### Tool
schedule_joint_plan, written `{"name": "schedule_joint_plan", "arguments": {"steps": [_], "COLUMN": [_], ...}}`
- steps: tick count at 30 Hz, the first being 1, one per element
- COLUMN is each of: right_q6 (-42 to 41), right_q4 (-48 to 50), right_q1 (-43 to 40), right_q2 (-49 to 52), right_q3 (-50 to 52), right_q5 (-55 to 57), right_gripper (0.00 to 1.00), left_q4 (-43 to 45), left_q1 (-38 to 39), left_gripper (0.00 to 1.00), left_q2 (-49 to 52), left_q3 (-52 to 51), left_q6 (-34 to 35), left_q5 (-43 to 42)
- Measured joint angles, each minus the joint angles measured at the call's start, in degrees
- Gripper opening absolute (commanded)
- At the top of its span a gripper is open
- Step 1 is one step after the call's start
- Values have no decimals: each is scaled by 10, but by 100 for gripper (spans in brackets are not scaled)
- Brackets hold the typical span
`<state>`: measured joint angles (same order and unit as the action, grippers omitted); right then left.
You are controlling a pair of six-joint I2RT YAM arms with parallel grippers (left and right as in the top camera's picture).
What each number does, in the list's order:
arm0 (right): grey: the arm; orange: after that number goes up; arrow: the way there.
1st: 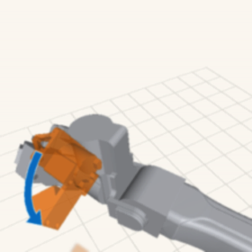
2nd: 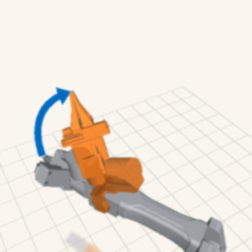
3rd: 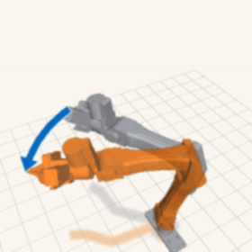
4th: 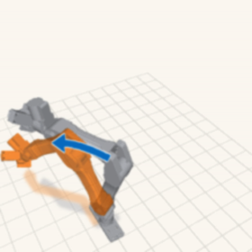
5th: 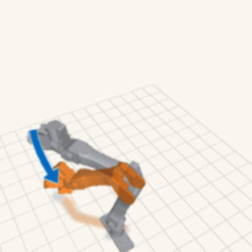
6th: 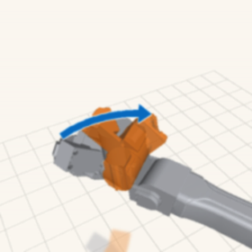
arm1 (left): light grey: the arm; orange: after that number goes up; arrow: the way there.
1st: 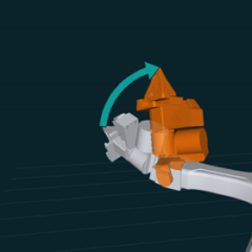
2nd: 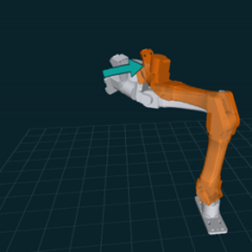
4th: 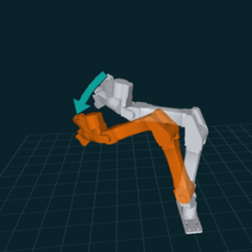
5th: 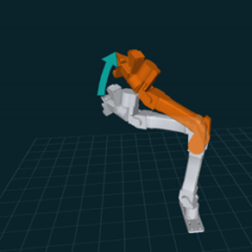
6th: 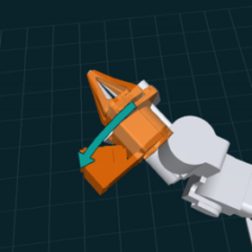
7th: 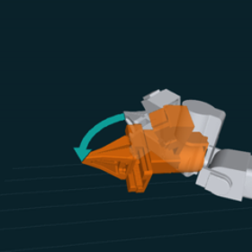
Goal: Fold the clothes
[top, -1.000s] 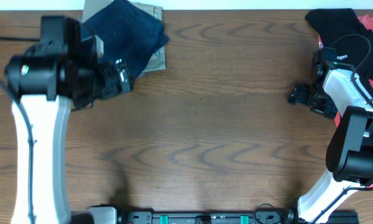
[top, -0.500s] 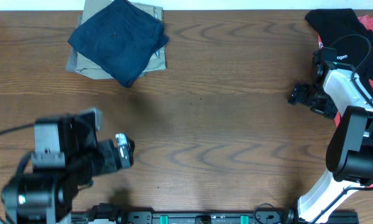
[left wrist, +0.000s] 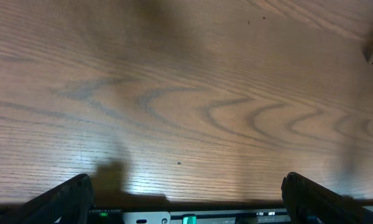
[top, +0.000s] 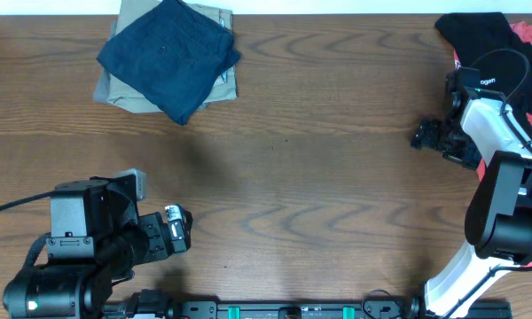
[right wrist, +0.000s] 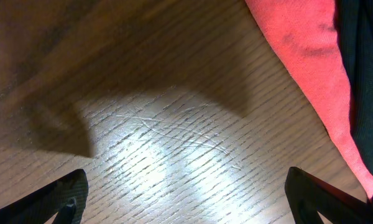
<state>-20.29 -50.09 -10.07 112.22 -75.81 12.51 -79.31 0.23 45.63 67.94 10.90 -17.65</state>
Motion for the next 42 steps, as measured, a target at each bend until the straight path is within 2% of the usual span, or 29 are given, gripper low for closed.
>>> {"name": "schedule_joint_plan", "arguments": {"steps": [4, 8, 16, 24, 33, 42], "right_q6": [0, 0, 0, 0, 0, 0], "right_q4": [0, 0, 0, 0, 0, 0], "right_q1": [0, 0, 0, 0, 0, 0], "right_q2": [0, 0, 0, 0, 0, 0], "right_q3": [0, 0, 0, -1, -1, -1], "right_q5": [0, 0, 0, 0, 0, 0], "right_gripper": [99, 99, 99, 99, 99, 99], "left_q4": [17, 103, 405, 655, 788, 793], "left_q1": [0, 3, 6, 0, -21, -21], "left_gripper": [98, 98, 98, 98, 98, 98], "left_q2": [0, -12, -134, -278, -351, -401], "left_q3": [-3, -45, -281, -497, -619, -649], "left_q6": [0, -3, -51, -66, -67, -67], "left_q5": [0, 0, 0, 0, 10, 53]}}
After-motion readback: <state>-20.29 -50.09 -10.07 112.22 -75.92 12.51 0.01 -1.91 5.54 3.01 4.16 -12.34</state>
